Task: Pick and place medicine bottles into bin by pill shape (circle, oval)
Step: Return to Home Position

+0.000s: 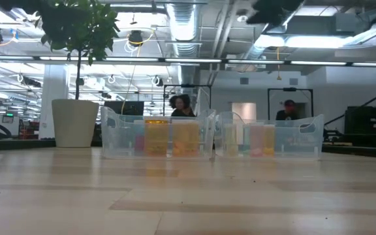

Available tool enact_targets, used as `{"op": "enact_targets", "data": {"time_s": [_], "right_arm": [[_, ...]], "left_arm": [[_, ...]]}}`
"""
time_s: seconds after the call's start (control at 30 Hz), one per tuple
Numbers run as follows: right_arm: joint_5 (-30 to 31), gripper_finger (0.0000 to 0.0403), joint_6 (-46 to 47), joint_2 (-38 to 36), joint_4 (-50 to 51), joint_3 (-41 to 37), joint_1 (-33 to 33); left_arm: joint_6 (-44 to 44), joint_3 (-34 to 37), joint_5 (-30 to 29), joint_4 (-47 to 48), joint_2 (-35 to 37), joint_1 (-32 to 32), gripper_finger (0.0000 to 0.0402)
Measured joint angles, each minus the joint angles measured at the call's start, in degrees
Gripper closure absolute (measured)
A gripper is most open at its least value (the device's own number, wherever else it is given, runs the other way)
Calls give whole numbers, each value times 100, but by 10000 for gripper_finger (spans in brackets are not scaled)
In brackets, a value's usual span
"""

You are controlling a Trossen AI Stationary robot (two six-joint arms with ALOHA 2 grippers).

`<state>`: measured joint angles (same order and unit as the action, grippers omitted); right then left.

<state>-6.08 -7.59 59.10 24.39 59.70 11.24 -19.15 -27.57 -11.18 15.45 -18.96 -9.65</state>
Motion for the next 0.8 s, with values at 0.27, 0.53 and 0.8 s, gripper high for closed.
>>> {"op": "enact_targets", "data": {"time_s": [0.27,0.53,0.8], "right_arm": [[8,117,921,-2135,-1725,-2739,229],[10,117,1382,-3000,-2444,-4002,237],[28,117,1409,-3133,-3668,-5012,267]], "left_arm": [[845,0,99,-266,615,0,166],[840,544,296,-68,1883,-1,166],[884,1212,135,19,1874,11,166]]}}
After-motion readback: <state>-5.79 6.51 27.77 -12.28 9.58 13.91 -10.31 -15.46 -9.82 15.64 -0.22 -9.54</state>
